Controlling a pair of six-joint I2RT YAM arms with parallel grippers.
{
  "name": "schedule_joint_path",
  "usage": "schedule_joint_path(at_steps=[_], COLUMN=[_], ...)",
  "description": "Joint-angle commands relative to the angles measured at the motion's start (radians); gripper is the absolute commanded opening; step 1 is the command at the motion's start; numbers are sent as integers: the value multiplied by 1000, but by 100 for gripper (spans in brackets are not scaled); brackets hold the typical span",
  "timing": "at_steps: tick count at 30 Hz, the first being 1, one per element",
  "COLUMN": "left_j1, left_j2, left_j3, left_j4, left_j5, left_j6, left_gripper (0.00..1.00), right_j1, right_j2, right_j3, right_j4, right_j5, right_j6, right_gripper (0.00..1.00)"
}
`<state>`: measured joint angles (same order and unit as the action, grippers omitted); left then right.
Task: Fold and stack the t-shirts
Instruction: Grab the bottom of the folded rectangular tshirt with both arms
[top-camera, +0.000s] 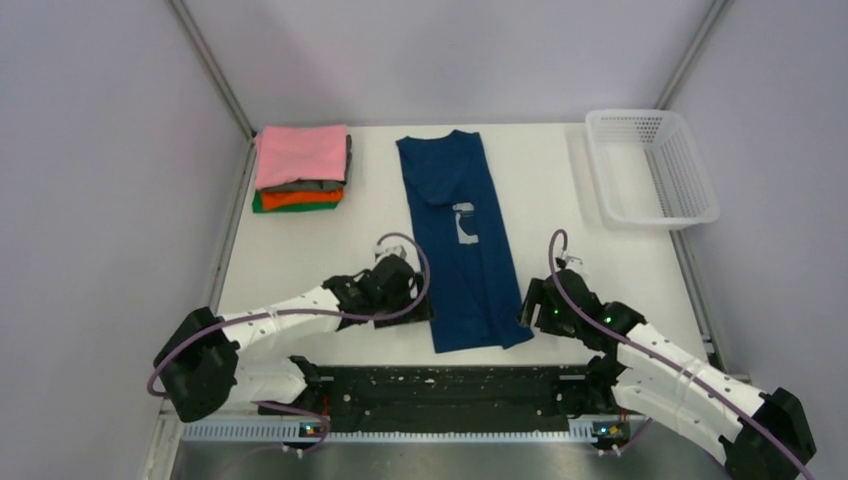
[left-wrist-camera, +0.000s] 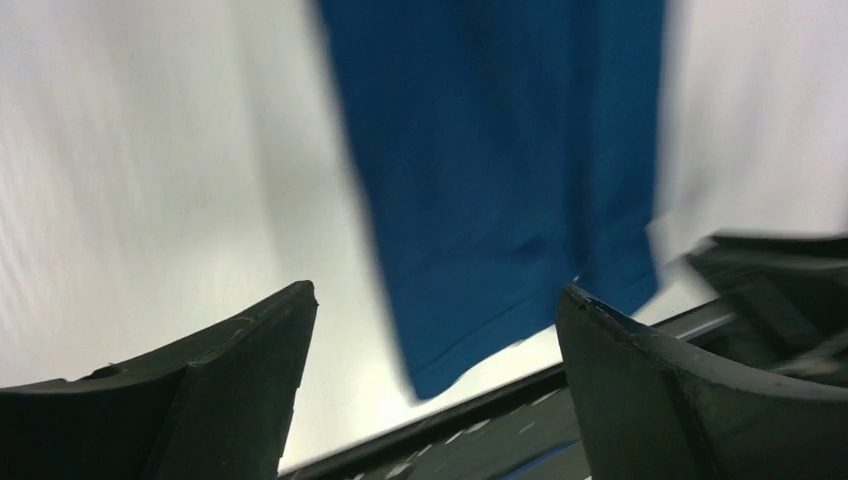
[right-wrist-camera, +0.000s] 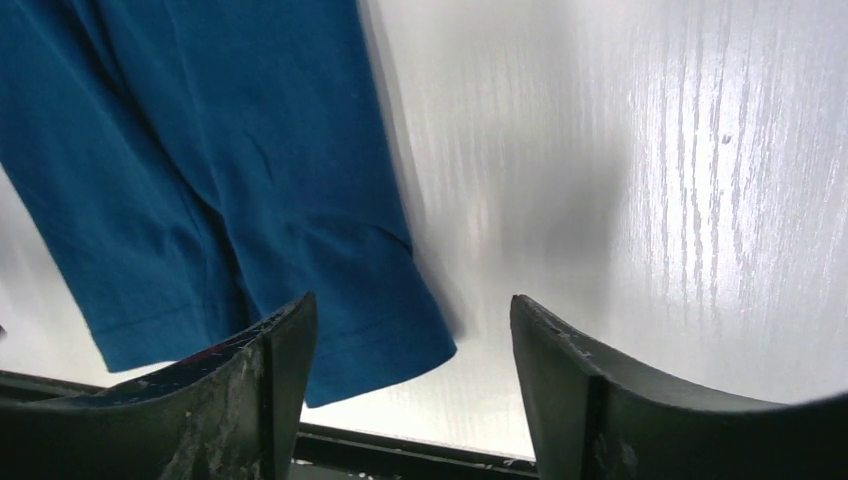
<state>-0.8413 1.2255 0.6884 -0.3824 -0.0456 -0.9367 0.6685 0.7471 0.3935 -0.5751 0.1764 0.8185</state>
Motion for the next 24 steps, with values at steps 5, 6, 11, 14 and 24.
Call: schedule_joint_path(at_steps=[5, 6, 11, 14, 24], left_j1=[-133, -136, -136, -136, -139], left_j2=[-30, -15, 83, 133, 198], left_j3=[-117, -118, -89, -75, -88], left_j4=[69, 77, 102, 112, 124], left_j5=[145, 144, 163, 184, 226], left_j6=[-160, -161, -152, -141, -159], left_gripper=[72, 70, 64, 58, 44], right_j1=[-13, -13, -14, -13, -14], right_j2=[-12, -12, -22, -24, -79], right_j3=[-68, -78, -120, -136, -169], right_j4=[64, 73, 144, 143, 132], right_j5=[-54, -61, -155, -170, -284], right_j6=[6, 12, 12, 6, 30], right_gripper=[60, 59, 45, 30, 12])
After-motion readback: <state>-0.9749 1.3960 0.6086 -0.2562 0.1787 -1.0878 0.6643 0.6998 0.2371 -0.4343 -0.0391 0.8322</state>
